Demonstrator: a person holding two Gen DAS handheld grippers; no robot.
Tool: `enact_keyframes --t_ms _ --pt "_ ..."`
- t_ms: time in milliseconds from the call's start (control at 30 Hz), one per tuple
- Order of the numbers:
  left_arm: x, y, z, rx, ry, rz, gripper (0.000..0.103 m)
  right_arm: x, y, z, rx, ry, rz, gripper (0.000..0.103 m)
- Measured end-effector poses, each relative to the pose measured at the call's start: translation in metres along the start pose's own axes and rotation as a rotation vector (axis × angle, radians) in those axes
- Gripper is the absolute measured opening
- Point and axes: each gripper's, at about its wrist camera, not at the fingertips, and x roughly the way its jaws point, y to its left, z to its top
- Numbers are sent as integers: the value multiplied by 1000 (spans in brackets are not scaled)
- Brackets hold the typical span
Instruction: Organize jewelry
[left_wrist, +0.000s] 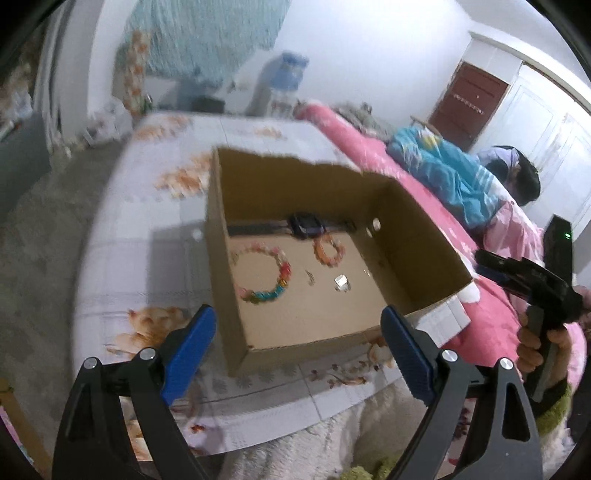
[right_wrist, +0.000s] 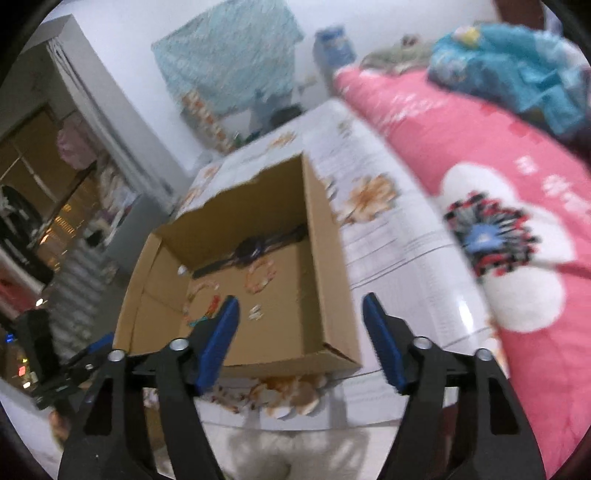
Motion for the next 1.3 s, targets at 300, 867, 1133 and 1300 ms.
enact_keyframes --t_ms 300,867,1133,1300 --pt "-27 -9 -23 15 -49 17 97 -36 13 -51 -40 -77 -161 93" --pt "-6 -44 -48 3 -38 319 97 -14 64 -82 -227 -9 -218 95" --pt "11 -48 -49 -60 31 371 97 8 72 -81 -261 53 -233 95" --pt "19 -53 -46 -51 52 395 97 16 70 -78 -249 73 -229 95"
